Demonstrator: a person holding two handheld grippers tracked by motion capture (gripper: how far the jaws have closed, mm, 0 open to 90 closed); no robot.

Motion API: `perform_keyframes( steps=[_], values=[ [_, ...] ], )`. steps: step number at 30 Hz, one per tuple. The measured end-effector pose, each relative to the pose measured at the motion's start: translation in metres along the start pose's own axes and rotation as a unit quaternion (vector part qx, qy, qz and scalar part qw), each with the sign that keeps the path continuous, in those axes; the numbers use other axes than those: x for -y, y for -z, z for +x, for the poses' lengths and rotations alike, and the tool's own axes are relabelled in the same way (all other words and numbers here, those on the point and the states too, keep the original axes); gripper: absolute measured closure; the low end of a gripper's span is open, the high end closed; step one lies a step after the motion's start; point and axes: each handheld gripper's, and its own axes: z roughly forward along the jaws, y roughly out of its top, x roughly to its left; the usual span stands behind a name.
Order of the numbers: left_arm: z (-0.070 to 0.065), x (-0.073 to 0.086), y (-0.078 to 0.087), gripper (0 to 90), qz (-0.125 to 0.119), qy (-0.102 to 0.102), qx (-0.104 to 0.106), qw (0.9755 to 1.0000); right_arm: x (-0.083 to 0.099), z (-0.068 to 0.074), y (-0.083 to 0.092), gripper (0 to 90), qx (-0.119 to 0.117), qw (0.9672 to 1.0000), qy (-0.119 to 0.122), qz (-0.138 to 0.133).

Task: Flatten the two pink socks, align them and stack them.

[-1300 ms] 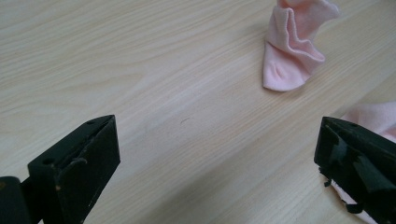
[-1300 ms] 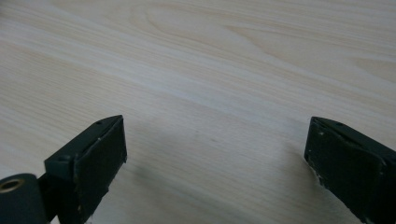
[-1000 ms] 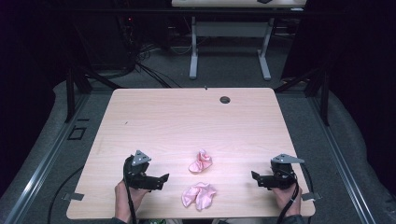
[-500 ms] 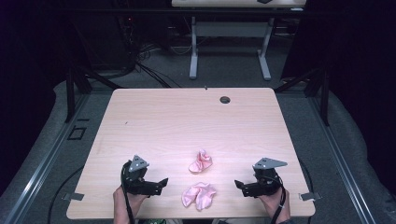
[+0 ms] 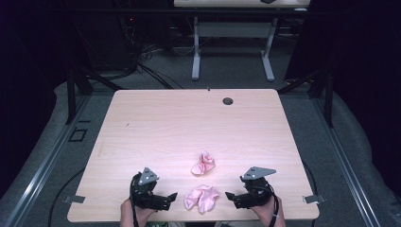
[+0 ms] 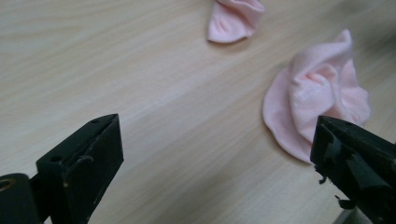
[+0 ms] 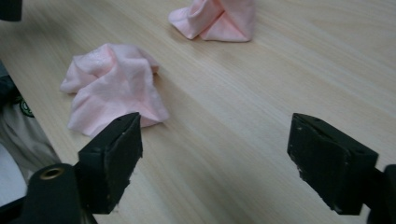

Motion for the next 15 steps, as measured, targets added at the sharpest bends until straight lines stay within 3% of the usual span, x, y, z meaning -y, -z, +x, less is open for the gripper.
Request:
perform_keyframes(
  steps=[1, 2, 5, 8, 9, 14, 15],
  values=[
    [-0.006, 0.001, -0.006, 6.0, 0.012, -0.008, 0.013, 0.9998, 0.000, 0.002, -0.002, 20.8, -0.005, 1.0000, 0.003, 0.003],
    [-0.006, 0.001, -0.006, 9.8, 0.012, -0.008, 0.013, 0.9998, 0.000, 0.002, -0.002, 20.8, -0.005, 1.0000, 0.003, 0.003],
    [-0.022, 0.001, -0.016, 16.7, 0.030, -0.025, 0.028, 0.9989, -0.003, 0.011, -0.013, 33.1, -0.022, 0.9996, 0.009, 0.015],
    [-0.027, 0.001, -0.021, 22.4, 0.030, -0.029, 0.035, 0.9985, -0.006, 0.015, -0.018, 40.1, -0.027, 0.9993, 0.013, 0.022],
    [-0.033, -0.001, -0.025, 24.3, 0.037, -0.044, 0.041, 0.9975, -0.007, 0.018, -0.022, 45.8, -0.039, 0.9989, 0.014, 0.024],
    [-0.042, -0.002, -0.031, 35.2, 0.049, -0.053, 0.049, 0.9962, -0.009, 0.021, -0.030, 55.4, -0.058, 0.9977, 0.014, 0.031],
    [-0.044, -0.002, -0.033, 37.9, 0.055, -0.059, 0.048, 0.9956, -0.010, 0.021, -0.036, 62.5, -0.063, 0.9973, 0.009, 0.036]
  ],
)
